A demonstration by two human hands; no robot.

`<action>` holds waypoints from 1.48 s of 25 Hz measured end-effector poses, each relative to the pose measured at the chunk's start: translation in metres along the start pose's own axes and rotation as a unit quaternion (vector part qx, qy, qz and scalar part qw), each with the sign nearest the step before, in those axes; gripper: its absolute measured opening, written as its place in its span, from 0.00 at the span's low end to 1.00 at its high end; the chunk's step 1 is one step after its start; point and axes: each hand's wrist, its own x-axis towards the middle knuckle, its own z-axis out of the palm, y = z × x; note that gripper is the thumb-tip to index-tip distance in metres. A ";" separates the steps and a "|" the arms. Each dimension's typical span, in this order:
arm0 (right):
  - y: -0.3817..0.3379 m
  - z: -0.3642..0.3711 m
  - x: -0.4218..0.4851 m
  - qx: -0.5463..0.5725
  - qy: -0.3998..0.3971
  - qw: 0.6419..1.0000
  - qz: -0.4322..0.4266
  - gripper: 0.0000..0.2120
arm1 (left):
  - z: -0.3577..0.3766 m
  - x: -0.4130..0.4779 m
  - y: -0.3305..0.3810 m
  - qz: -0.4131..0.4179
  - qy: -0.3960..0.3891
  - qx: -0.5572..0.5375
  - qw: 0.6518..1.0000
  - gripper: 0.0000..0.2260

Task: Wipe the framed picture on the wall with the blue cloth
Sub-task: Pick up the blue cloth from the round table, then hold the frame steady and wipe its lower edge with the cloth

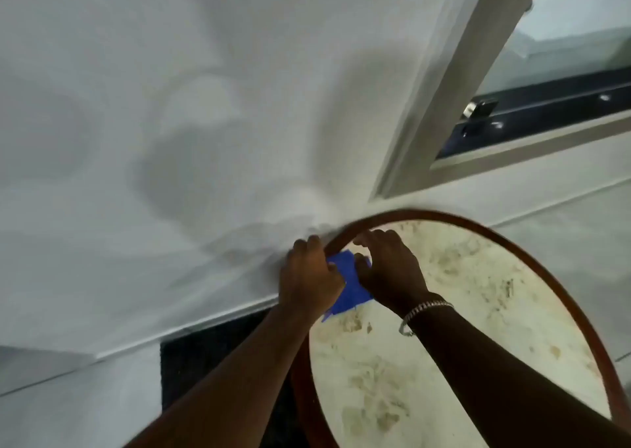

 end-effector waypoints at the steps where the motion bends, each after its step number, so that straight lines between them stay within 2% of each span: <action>1: 0.011 0.016 0.000 -0.011 -0.028 0.999 0.024 0.17 | 0.015 0.002 -0.010 -0.040 -0.009 -0.017 0.999 0.17; 3: 0.033 0.050 -0.004 -0.027 -0.098 0.993 0.062 0.27 | 0.049 0.008 -0.027 -0.105 0.012 -0.081 0.991 0.17; 4: 0.040 0.061 -0.008 -0.026 -0.140 0.987 0.080 0.30 | 0.062 0.012 -0.032 -0.126 0.026 -0.110 0.986 0.17; 5: 0.046 0.075 -0.011 -0.012 -0.143 0.986 0.083 0.30 | 0.075 0.017 -0.034 -0.142 0.050 -0.141 0.978 0.17; 8: 0.050 0.094 -0.011 0.066 -0.087 0.990 0.088 0.25 | 0.090 0.023 -0.033 -0.167 0.088 -0.191 0.963 0.18; 11: 0.040 0.087 -0.007 0.132 -0.053 0.987 0.079 0.24 | 0.079 0.015 -0.032 -0.152 0.111 -0.246 0.951 0.20; 14: 0.014 0.051 -0.003 0.151 0.020 0.988 0.030 0.26 | 0.038 0.008 -0.017 -0.084 0.174 -0.306 0.932 0.20; 17: -0.033 0.005 0.002 0.140 0.112 0.983 -0.041 0.24 | -0.023 -0.005 0.004 0.025 0.250 -0.305 0.919 0.20; 20: -0.089 -0.033 0.014 0.137 0.192 0.966 -0.102 0.14 | -0.086 -0.017 0.016 0.101 0.326 -0.243 0.908 0.24; 21: -0.109 -0.050 0.020 0.144 0.202 0.961 -0.120 0.15 | -0.107 -0.018 0.024 0.125 0.359 -0.210 0.901 0.24; 23: -0.152 -0.092 0.033 0.139 0.228 0.948 -0.172 0.22 | -0.162 -0.022 0.048 0.199 0.423 -0.157 0.870 0.20; 27: -0.232 -0.195 0.062 0.152 0.341 0.896 -0.240 0.22 | -0.275 -0.028 0.114 0.293 0.490 -0.146 0.808 0.20; 29: -0.270 -0.251 0.073 0.125 0.372 0.881 -0.265 0.22 | -0.331 -0.037 0.151 0.338 0.509 -0.157 0.776 0.20; 32: -0.311 -0.323 0.082 0.163 0.457 0.823 -0.296 0.19 | -0.402 -0.052 0.204 0.420 0.536 -0.135 0.720 0.20; 34: -0.328 -0.360 0.091 0.186 0.498 0.789 -0.309 0.21 | -0.443 -0.057 0.233 0.451 0.544 -0.119 0.697 0.19; 37: -0.346 -0.402 0.109 0.200 0.511 0.772 -0.320 0.27 | -0.483 -0.062 0.270 0.492 0.542 -0.095 0.675 0.16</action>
